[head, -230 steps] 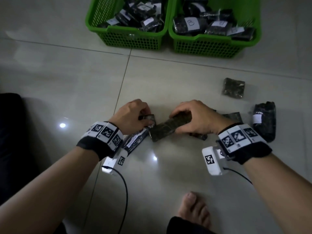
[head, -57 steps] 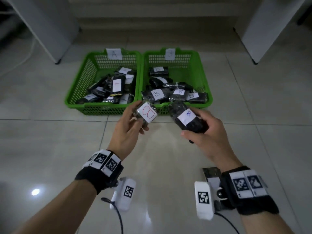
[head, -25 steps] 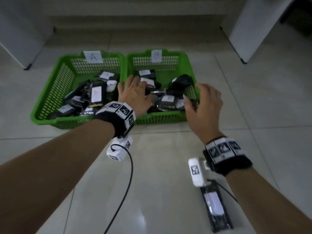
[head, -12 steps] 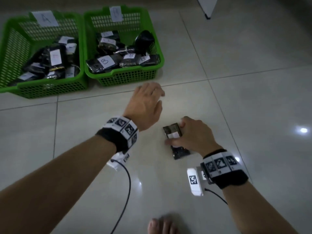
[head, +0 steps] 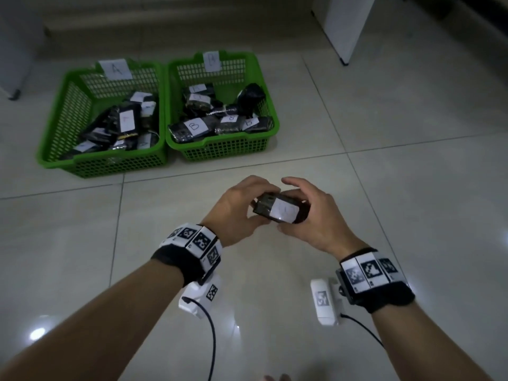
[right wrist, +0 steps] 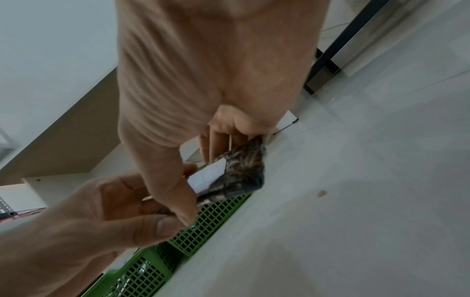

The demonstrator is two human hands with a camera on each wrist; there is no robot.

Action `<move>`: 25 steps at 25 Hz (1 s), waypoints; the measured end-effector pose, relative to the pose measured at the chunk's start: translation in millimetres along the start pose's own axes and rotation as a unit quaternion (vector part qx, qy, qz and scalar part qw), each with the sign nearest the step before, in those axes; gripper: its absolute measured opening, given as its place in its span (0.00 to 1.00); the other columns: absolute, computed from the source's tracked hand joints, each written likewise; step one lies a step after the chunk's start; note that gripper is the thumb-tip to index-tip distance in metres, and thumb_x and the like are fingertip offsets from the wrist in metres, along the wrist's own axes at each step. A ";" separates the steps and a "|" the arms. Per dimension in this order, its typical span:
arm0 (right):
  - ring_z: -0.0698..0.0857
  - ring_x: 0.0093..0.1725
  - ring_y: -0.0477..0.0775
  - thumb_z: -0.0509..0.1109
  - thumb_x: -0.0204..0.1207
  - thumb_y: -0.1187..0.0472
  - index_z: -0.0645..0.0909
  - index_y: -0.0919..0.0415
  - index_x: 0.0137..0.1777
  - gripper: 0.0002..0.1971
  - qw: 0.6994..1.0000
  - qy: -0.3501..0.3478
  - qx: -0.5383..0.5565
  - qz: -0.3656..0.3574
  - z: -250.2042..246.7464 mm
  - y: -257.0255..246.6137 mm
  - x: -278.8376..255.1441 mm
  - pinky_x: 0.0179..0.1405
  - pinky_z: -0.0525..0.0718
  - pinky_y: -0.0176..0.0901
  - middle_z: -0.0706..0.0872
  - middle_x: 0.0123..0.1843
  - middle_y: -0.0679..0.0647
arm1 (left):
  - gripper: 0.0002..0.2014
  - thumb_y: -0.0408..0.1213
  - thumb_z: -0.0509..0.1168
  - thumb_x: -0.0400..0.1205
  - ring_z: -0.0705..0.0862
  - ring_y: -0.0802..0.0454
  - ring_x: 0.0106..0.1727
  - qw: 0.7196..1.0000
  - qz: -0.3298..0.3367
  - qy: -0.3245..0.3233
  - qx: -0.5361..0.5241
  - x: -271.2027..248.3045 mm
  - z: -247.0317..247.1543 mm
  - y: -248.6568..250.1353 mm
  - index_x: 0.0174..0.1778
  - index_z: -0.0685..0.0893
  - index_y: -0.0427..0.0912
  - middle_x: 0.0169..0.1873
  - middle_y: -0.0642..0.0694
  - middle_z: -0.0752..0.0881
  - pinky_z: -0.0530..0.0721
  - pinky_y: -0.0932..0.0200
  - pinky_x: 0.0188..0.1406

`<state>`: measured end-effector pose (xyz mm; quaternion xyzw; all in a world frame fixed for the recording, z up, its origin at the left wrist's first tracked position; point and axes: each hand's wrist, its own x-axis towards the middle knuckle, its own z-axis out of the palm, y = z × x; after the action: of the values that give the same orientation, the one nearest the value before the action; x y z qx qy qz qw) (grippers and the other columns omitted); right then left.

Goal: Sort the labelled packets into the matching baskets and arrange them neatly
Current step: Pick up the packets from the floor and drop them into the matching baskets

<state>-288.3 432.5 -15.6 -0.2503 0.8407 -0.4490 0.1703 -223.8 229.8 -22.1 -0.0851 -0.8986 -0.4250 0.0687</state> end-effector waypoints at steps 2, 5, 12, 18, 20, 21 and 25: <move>0.86 0.59 0.42 0.92 0.55 0.55 0.71 0.48 0.80 0.51 0.999 0.045 -0.004 0.007 -4.0 -7.1 11.4 0.54 0.85 0.35 0.86 0.65 0.44 | 0.29 0.30 0.81 0.68 0.84 0.55 0.57 0.997 -0.019 0.070 0.002 5.0 -15.3 -0.6 0.66 0.83 0.43 0.60 0.50 0.81 0.86 0.56 0.57; 0.91 0.52 0.50 0.88 0.65 0.53 0.69 0.54 0.79 0.44 0.977 0.057 0.161 0.124 -12.9 -32.9 34.0 0.46 0.89 0.44 0.89 0.61 0.48 | 0.30 0.34 0.83 0.66 0.85 0.56 0.54 0.976 -0.094 0.195 -0.022 12.3 -28.5 3.0 0.63 0.81 0.48 0.59 0.54 0.79 0.89 0.54 0.51; 0.94 0.43 0.61 0.81 0.71 0.74 0.75 0.67 0.68 0.27 0.912 0.087 0.388 0.098 -20.3 -125.2 124.9 0.39 0.92 0.50 0.93 0.49 0.66 | 0.35 0.42 0.84 0.64 0.84 0.58 0.55 0.964 -0.097 0.246 -0.029 64.0 -97.0 32.6 0.64 0.74 0.49 0.59 0.53 0.79 0.88 0.54 0.53; 0.93 0.38 0.52 0.70 0.81 0.70 0.84 0.54 0.68 0.18 0.953 0.110 0.265 0.093 -18.6 -175.5 205.9 0.29 0.88 0.44 0.93 0.50 0.54 | 0.28 0.49 0.72 0.79 0.81 0.50 0.64 0.983 -0.107 0.063 0.132 104.5 -184.3 9.9 0.73 0.73 0.46 0.67 0.49 0.75 0.83 0.50 0.62; 0.89 0.36 0.53 0.67 0.82 0.69 0.84 0.55 0.67 0.17 0.976 0.101 0.152 0.116 -10.1 -182.0 229.8 0.27 0.83 0.42 0.91 0.50 0.55 | 0.23 0.49 0.68 0.81 0.80 0.49 0.64 0.974 -0.128 0.010 0.185 112.5 -222.0 -10.8 0.70 0.77 0.44 0.67 0.47 0.77 0.80 0.55 0.62; 0.87 0.39 0.56 0.66 0.81 0.68 0.84 0.59 0.65 0.15 0.983 0.094 0.094 0.125 -5.4 -185.2 238.8 0.30 0.82 0.44 0.90 0.51 0.57 | 0.21 0.49 0.67 0.82 0.80 0.48 0.63 0.968 -0.146 -0.007 0.205 115.9 -235.9 -20.8 0.68 0.79 0.43 0.66 0.46 0.78 0.80 0.56 0.60; 0.85 0.55 0.63 0.71 0.81 0.60 0.81 0.63 0.64 0.14 0.981 0.077 -0.107 0.144 26.0 -202.9 276.2 0.54 0.83 0.49 0.84 0.54 0.59 | 0.21 0.50 0.64 0.83 0.81 0.41 0.64 0.923 -0.266 -0.065 0.269 120.7 -258.9 -70.3 0.67 0.81 0.40 0.66 0.40 0.80 0.84 0.50 0.59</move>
<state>-446.2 160.9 123.9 -0.1080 0.9218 -0.3452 0.1397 -343.3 -3.4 111.7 0.1517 -0.9710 -0.1639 -0.0849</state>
